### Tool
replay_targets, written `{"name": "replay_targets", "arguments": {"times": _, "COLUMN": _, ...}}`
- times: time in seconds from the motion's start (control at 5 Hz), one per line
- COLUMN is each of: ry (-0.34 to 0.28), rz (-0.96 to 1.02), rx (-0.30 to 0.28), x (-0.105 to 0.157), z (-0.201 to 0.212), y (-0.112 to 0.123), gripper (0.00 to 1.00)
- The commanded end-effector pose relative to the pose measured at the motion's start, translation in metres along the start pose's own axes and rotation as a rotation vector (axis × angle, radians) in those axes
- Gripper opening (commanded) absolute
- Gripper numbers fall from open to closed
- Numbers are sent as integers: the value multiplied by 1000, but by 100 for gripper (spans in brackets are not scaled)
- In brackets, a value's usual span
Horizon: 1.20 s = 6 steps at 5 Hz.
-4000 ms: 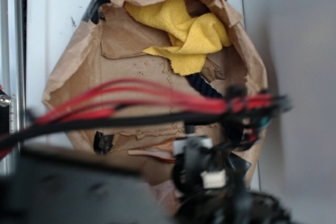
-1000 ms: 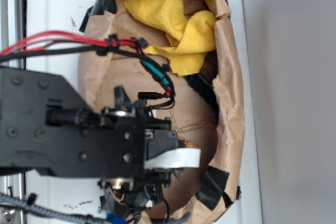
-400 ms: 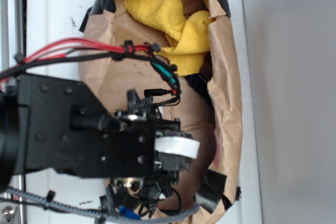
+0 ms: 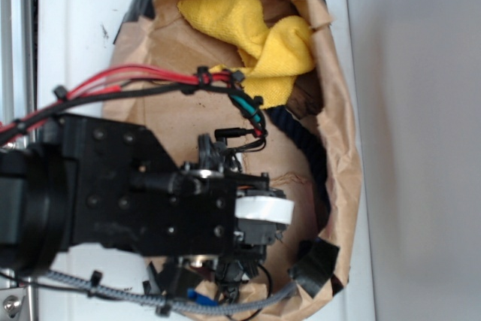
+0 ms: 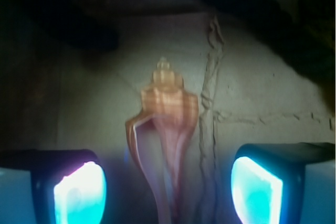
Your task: Grab the shell.
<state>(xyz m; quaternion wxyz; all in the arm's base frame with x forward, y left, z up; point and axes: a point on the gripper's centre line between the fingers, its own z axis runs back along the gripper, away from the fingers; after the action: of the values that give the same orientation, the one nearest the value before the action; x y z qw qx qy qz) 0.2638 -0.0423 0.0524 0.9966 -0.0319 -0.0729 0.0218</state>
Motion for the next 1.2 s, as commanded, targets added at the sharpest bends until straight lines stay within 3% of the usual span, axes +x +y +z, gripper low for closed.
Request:
{"name": "replay_targets", "arguments": {"times": 0.0, "ry": -60, "rz": 25, "rx": 33, "x": 1, "z": -8, "y": 4, "gripper": 100}}
{"name": "replay_targets", "arguments": {"times": 0.4, "ry": -45, "rz": 53, "rx": 52, "x": 8, "z": -19, "y": 6, "gripper": 100}}
{"name": "replay_targets", "arguments": {"times": 0.6, "ry": -33, "rz": 73, "rx": 52, "x": 11, "z": -18, "y": 3, "gripper": 0}}
{"name": "replay_targets", "arguments": {"times": 1.0, "ry": -20, "rz": 86, "rx": 45, "x": 17, "z": -14, "y": 4, "gripper": 0}}
